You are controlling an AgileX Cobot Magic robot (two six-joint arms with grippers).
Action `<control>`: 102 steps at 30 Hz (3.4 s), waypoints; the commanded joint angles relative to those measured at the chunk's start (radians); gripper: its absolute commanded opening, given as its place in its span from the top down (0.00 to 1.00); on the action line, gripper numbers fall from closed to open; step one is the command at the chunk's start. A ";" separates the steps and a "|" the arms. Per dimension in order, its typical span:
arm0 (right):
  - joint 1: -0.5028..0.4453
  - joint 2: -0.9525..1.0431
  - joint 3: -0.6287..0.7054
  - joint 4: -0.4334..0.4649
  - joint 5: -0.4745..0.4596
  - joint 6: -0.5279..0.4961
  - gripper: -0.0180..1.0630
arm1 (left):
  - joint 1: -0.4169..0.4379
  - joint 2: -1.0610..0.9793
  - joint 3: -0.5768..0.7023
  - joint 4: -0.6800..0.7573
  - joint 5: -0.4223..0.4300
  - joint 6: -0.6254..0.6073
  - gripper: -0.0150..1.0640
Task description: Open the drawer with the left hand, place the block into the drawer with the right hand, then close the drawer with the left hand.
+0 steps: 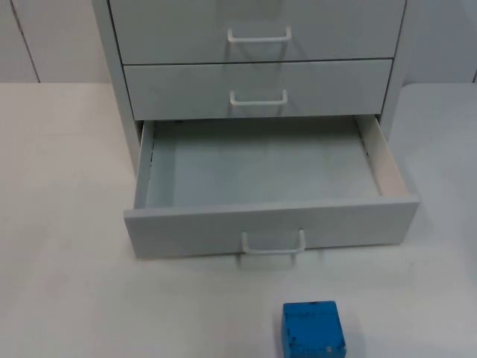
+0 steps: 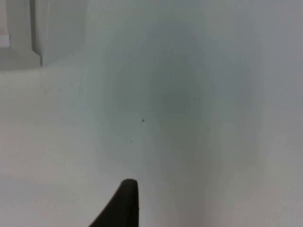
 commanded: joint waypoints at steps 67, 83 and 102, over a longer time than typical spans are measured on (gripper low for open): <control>0.963 0.723 -0.239 -0.332 -0.212 0.972 0.12 | 0.167 -0.556 0.009 -0.014 0.290 -0.005 0.21; 0.917 0.885 -0.348 -0.323 -0.238 1.211 0.12 | 0.167 -0.556 0.009 -0.016 0.290 -0.005 0.21; 0.900 0.971 -0.348 -0.314 -0.248 1.189 0.79 | 0.167 -0.556 0.009 -0.016 0.292 -0.005 0.21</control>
